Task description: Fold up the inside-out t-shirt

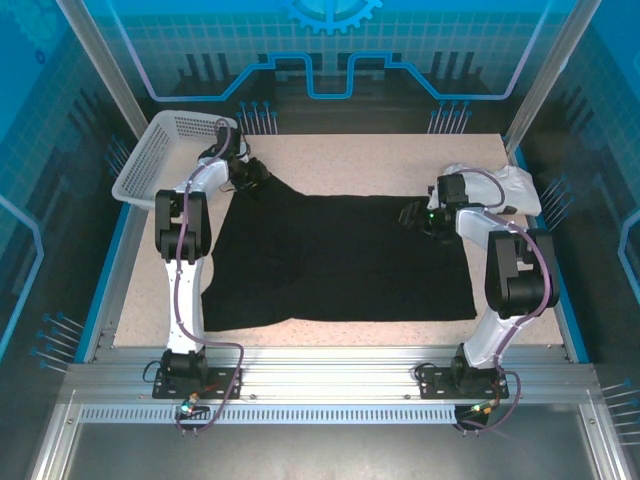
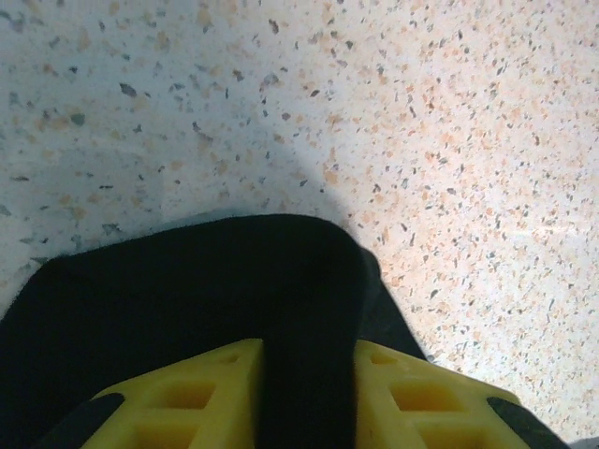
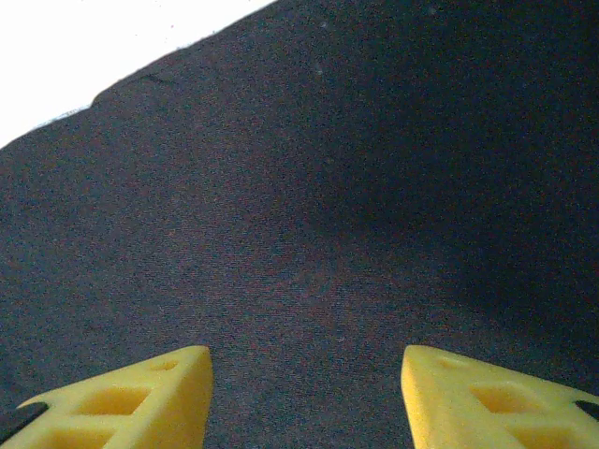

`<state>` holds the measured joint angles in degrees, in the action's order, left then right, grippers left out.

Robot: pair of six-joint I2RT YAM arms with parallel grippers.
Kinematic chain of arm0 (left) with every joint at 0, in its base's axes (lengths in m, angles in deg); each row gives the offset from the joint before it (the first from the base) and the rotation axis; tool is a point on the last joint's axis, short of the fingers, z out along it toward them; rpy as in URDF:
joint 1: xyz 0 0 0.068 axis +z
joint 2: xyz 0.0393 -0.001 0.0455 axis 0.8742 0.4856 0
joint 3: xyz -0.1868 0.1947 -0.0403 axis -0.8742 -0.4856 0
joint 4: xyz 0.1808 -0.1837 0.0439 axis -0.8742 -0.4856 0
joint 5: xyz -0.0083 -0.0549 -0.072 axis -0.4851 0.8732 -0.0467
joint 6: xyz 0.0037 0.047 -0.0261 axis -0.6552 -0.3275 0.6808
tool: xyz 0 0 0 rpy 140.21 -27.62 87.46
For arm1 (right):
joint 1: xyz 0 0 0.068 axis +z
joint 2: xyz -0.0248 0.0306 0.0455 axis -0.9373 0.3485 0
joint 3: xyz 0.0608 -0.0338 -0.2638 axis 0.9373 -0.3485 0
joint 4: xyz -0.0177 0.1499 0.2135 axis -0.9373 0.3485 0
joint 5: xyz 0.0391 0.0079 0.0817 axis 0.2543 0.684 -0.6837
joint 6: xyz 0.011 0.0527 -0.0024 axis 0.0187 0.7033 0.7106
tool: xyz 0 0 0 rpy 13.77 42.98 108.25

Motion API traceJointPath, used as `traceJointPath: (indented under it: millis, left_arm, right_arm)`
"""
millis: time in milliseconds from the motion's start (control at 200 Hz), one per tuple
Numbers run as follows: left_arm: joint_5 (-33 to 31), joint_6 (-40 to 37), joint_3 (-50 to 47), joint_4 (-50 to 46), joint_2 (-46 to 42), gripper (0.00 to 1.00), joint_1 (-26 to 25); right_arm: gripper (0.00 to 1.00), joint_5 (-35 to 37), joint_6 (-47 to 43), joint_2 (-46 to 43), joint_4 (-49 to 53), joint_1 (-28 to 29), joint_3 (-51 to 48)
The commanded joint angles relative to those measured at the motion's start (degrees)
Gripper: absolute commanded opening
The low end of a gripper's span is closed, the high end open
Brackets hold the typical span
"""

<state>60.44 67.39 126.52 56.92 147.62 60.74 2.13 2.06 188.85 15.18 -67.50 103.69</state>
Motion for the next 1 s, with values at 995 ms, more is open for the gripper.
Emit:
traceJointPath:
  millis: [995]
  left_arm:
    - [0.5, -4.5, 2.4, -1.0, -2.1, 0.0, -0.8]
  right_arm:
    - [0.5, 21.0, -6.2, 14.8, 20.8, -5.5, 28.9]
